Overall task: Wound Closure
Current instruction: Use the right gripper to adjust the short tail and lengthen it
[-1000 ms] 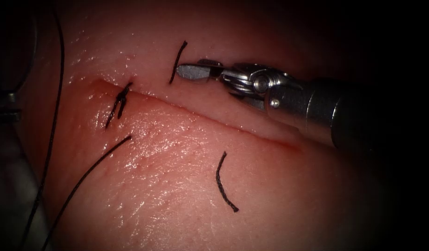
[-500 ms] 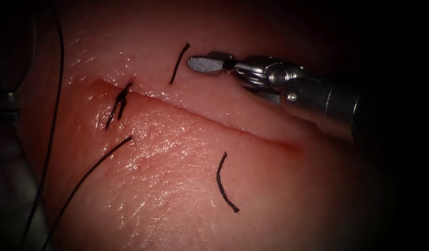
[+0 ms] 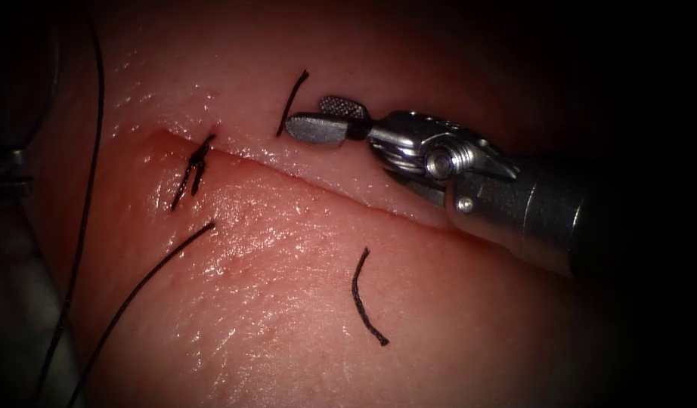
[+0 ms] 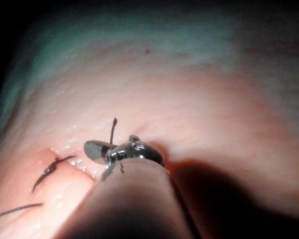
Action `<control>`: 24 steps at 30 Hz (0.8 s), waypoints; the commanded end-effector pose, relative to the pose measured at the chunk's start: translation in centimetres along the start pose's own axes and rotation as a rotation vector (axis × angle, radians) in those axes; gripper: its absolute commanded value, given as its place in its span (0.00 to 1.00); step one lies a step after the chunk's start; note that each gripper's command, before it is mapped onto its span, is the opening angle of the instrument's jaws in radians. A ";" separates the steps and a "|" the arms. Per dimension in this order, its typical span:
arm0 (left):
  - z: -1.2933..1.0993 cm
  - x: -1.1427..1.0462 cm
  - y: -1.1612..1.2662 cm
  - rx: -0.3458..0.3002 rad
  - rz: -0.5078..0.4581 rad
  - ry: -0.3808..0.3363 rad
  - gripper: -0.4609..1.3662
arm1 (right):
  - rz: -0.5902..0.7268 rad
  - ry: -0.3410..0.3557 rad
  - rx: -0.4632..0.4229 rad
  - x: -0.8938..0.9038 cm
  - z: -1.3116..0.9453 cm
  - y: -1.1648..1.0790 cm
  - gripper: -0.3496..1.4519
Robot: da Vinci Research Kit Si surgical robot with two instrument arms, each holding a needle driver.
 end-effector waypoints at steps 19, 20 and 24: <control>0.00 0.02 0.02 -0.009 0.000 0.003 0.06 | -0.154 0.062 0.000 0.02 0.29 0.05 0.00; 0.00 0.02 0.02 -0.009 0.000 0.003 0.06 | -0.171 0.071 0.003 0.03 0.30 0.05 0.00; 0.00 0.02 0.02 -0.012 0.001 0.004 0.06 | -0.183 0.111 0.019 0.11 0.29 0.07 0.00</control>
